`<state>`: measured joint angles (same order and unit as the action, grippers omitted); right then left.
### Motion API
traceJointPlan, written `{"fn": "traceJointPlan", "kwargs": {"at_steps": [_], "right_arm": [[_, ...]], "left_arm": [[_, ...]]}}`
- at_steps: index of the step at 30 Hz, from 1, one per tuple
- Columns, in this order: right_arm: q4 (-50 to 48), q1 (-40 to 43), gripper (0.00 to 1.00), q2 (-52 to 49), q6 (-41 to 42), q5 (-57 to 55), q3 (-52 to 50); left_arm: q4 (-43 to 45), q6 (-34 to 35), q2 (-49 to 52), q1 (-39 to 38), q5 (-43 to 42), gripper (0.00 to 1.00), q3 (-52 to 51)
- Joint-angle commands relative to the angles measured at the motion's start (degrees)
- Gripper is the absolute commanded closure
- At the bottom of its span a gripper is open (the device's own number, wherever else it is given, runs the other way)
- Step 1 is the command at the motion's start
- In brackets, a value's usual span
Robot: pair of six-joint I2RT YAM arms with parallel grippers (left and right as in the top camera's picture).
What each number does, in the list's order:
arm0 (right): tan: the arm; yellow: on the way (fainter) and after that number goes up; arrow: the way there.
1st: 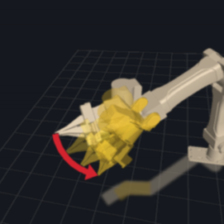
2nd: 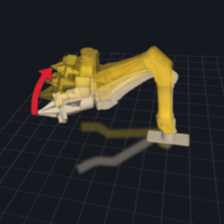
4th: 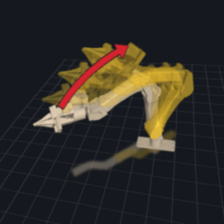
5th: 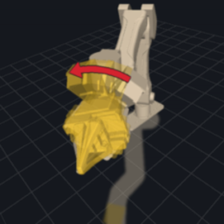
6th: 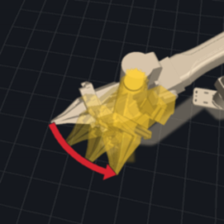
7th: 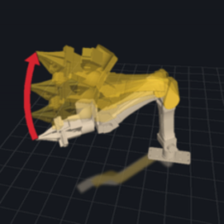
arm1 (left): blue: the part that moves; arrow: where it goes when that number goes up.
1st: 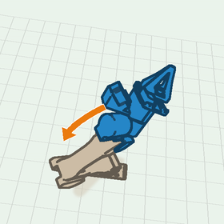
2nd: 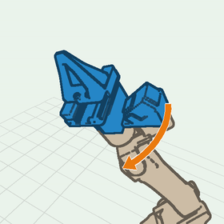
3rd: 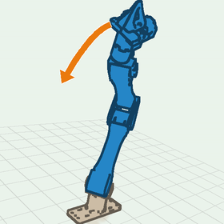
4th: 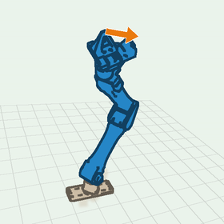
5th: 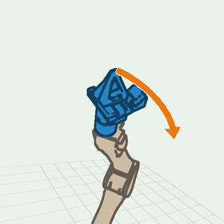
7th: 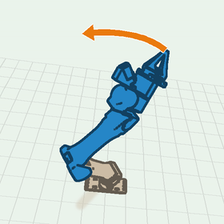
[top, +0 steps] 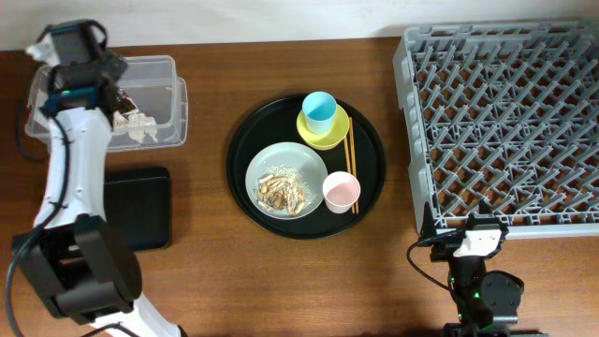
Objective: Sort waste into correct bins and load items into the dishwasher rack
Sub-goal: 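Carry the gold wrapper left and drop it into the clear bin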
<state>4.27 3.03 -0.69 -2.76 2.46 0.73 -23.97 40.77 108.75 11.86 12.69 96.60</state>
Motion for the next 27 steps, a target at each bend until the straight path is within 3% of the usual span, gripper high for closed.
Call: {"fn": "traceJointPlan", "kwargs": {"at_steps": [1, 6, 7, 8, 9, 10, 16, 21, 24, 27], "right_arm": [[0.04, 0.37, 0.02, 0.22, 0.42, 0.09, -0.42], [0.04, 0.37, 0.02, 0.22, 0.42, 0.09, -0.42], [0.04, 0.37, 0.02, 0.22, 0.42, 0.09, -0.42], [0.04, 0.37, 0.02, 0.22, 0.42, 0.09, -0.42], [0.04, 0.37, 0.02, 0.22, 0.42, 0.09, -0.42], [0.04, 0.37, 0.02, 0.22, 0.42, 0.09, -0.42], [0.04, 0.37, 0.02, 0.22, 0.42, 0.09, -0.42], [0.04, 0.37, 0.01, 0.22, 0.42, 0.09, -0.42], [0.04, 0.37, 0.01, 0.22, 0.42, 0.09, -0.42], [0.04, 0.37, 0.02, 0.22, 0.42, 0.09, -0.42]], "left_arm": [[-0.66, 9.33, 0.52, 1.79, -3.08, 0.99, 0.09], [-1.53, 10.03, 0.52, 2.69, -3.06, 0.97, 0.09], [-1.55, 11.23, 0.52, 2.69, -3.08, 0.84, 0.09], [-1.55, 11.52, 0.52, 2.69, -3.15, 0.6, 0.09], [-1.36, 11.52, 0.52, 2.69, -3.39, 0.27, 0.09], [-1.36, 11.5, 0.52, 2.69, -3.5, 0.18, 0.09], [-2.34, 7.13, -0.28, 2.69, -4.46, 0.01, 0.11], [-8.92, 3.76, -6.27, 2.69, -7.3, 0.01, 0.11], [-16.68, -0.59, -12.46, 2.69, -11.85, 0.01, 0.11], [-25.94, -0.79, -18.62, 2.67, -13.88, 0.02, 0.09]]}}
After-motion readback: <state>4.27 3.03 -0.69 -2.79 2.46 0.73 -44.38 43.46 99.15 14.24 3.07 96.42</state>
